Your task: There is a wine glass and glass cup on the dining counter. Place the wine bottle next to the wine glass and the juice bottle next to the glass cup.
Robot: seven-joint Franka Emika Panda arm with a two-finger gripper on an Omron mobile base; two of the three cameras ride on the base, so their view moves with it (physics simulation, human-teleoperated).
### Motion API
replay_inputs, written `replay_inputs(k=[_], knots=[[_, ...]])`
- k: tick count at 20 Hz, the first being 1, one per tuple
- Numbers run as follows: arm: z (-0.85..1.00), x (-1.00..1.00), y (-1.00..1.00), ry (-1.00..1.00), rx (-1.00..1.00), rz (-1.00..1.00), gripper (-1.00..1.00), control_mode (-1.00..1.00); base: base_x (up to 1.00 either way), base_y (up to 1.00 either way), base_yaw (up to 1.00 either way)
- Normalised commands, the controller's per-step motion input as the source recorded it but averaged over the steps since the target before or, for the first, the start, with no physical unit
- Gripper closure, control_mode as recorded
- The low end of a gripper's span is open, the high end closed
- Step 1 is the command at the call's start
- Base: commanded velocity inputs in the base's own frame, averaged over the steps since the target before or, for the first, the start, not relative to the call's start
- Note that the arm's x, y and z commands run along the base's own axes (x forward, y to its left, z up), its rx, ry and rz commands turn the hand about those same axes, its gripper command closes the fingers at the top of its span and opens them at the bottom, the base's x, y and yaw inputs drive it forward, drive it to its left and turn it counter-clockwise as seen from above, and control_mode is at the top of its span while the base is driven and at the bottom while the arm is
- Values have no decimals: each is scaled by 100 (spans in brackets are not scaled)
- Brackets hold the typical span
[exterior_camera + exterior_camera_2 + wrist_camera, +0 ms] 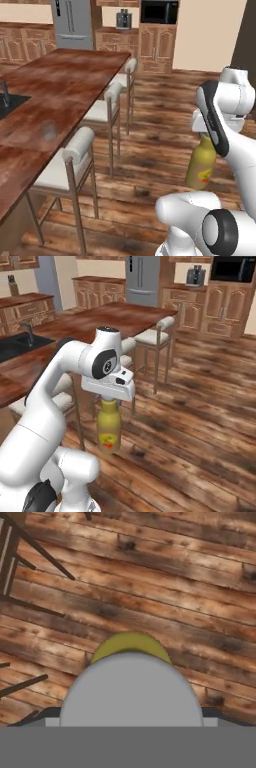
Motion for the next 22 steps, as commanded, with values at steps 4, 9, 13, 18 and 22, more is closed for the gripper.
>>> replay_inputs(k=[4, 9, 13, 18, 22], knots=[[0, 0, 0, 0, 0, 0, 100, 100, 62, -3, 62], [0, 0, 0, 0, 0, 0, 100, 100, 54, -4, 68], [0, 0, 0, 0, 0, 0, 100, 100, 52, -2, 67], [0, 0, 0, 0, 0, 0, 100, 100, 44, 1, 62], [0, 0, 0, 0, 0, 0, 100, 100, 42, 16, 34]])
